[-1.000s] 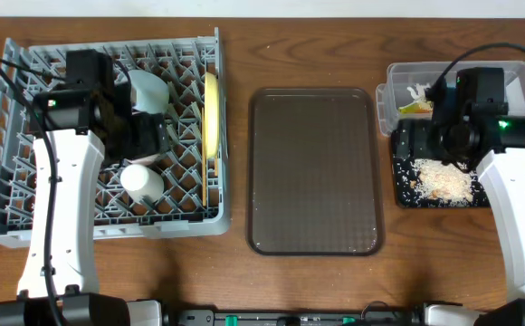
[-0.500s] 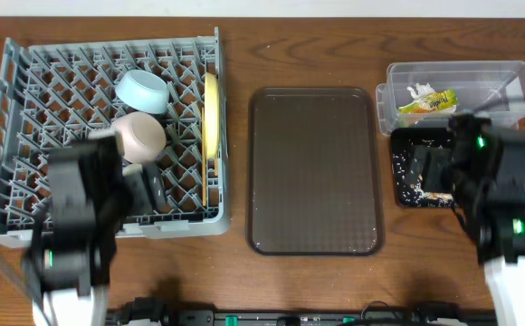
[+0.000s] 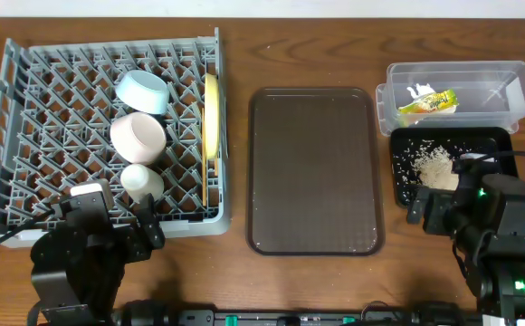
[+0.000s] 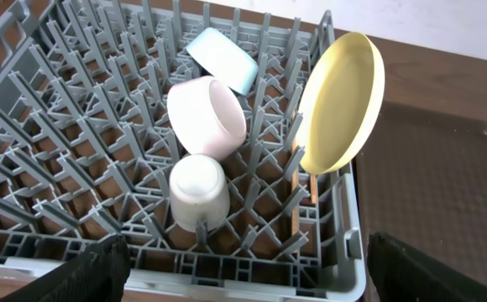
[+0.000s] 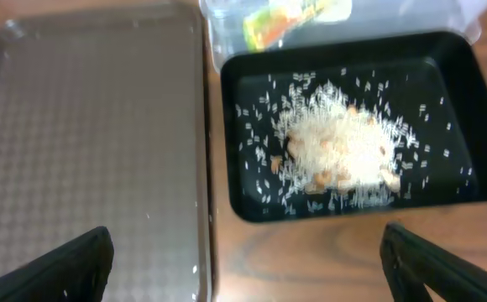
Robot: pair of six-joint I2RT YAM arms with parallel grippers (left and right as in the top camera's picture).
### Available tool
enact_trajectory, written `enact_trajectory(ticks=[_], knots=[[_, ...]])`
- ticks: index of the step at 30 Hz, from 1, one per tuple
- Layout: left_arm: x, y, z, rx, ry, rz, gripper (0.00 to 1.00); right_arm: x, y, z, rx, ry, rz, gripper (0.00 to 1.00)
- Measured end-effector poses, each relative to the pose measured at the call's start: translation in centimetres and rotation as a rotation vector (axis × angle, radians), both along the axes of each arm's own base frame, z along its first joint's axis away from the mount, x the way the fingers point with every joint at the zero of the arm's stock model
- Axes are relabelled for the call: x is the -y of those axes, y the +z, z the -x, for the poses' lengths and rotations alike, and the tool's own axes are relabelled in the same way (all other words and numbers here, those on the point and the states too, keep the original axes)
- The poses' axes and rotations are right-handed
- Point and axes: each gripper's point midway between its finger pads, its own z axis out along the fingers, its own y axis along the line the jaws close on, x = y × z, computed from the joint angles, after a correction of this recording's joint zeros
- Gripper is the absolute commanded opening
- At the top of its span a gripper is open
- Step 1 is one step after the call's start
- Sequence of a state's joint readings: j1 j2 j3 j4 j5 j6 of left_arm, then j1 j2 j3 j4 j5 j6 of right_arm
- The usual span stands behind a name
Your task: Sort waste into correct bins and load items into the dishwasher rack
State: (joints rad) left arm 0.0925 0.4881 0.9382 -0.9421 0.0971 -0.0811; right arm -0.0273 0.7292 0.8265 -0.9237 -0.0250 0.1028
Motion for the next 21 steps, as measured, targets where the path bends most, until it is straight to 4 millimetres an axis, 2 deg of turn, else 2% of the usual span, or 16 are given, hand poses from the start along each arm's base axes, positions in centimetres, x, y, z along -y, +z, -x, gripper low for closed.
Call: enact_trajectory(ticks=[15,17,21], knots=[[0.0,0.0,0.0,0.0,0.0,0.0,0.92,0.0,-1.1,1.3,-0.064,-0.002,0.002,0.99],[0.0,0.0,0.0,0.0,0.0,0.0,0.92,0.1,-0.5,1.0,-0.015,-0.004,0.005,0.99],[0.0,0.0,0.0,-0.001,0.0,0.0,0.92,-0.1,2.7,-0.7,0.235,0.01,0.018,0.99]])
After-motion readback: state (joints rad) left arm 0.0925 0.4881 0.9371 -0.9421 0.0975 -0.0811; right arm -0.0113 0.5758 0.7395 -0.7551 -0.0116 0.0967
